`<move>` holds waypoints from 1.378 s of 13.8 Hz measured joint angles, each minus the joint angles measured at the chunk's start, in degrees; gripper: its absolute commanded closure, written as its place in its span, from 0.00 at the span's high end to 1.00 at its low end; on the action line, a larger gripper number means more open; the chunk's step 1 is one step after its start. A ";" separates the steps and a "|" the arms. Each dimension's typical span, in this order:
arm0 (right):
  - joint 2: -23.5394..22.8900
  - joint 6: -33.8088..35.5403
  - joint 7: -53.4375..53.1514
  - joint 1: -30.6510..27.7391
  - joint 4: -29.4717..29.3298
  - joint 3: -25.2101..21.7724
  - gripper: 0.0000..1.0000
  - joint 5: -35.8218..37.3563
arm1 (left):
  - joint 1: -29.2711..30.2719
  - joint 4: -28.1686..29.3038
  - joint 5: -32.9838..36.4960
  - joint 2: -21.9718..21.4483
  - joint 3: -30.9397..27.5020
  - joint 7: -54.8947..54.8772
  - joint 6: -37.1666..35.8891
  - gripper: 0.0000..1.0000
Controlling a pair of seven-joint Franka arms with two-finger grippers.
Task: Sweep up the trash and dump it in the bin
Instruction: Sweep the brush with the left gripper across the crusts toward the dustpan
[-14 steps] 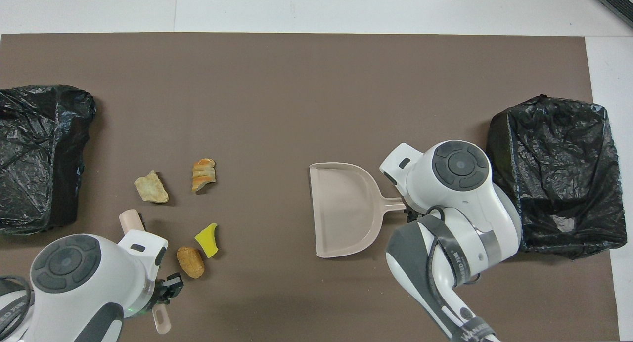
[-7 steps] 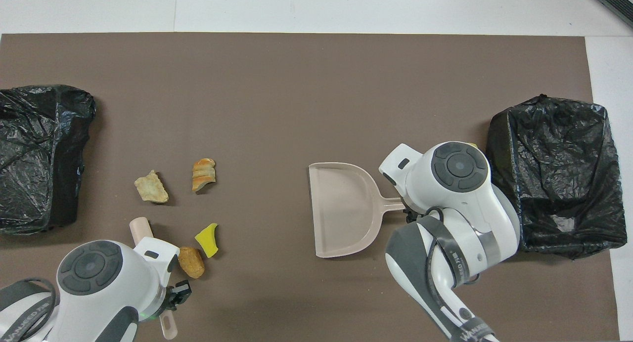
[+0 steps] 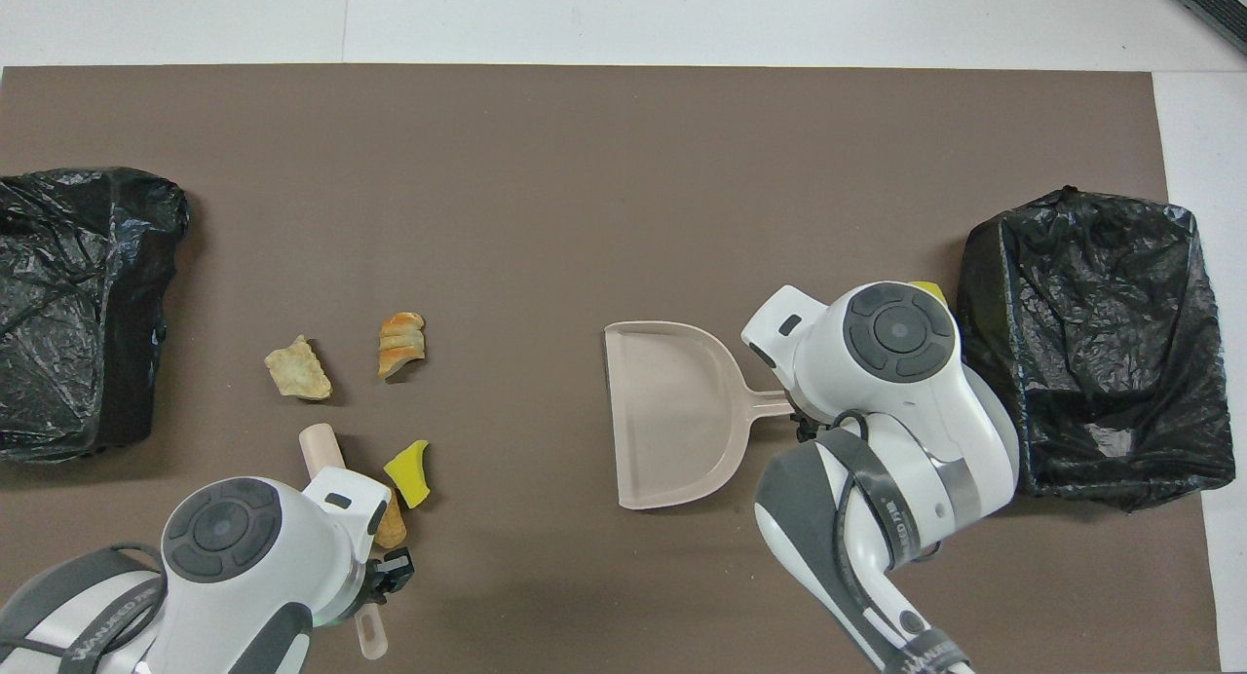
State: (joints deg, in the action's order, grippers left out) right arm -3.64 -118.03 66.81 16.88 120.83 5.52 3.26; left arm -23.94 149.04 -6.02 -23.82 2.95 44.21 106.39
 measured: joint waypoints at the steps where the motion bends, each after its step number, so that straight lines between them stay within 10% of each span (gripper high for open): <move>1: 0.00 -0.02 0.00 0.01 0.00 0.00 0.00 0.00 | -0.03 0.18 -0.01 0.44 0.00 0.00 1.67 0.00; 19: 0.00 0.02 0.00 0.08 0.13 0.04 0.00 0.00 | -8.59 -5.27 -6.55 9.77 0.16 -0.10 18.26 0.00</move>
State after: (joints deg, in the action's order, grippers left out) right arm -3.64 -118.01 66.81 16.96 120.96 5.56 3.26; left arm -32.54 143.77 -12.57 -14.04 3.11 44.11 124.65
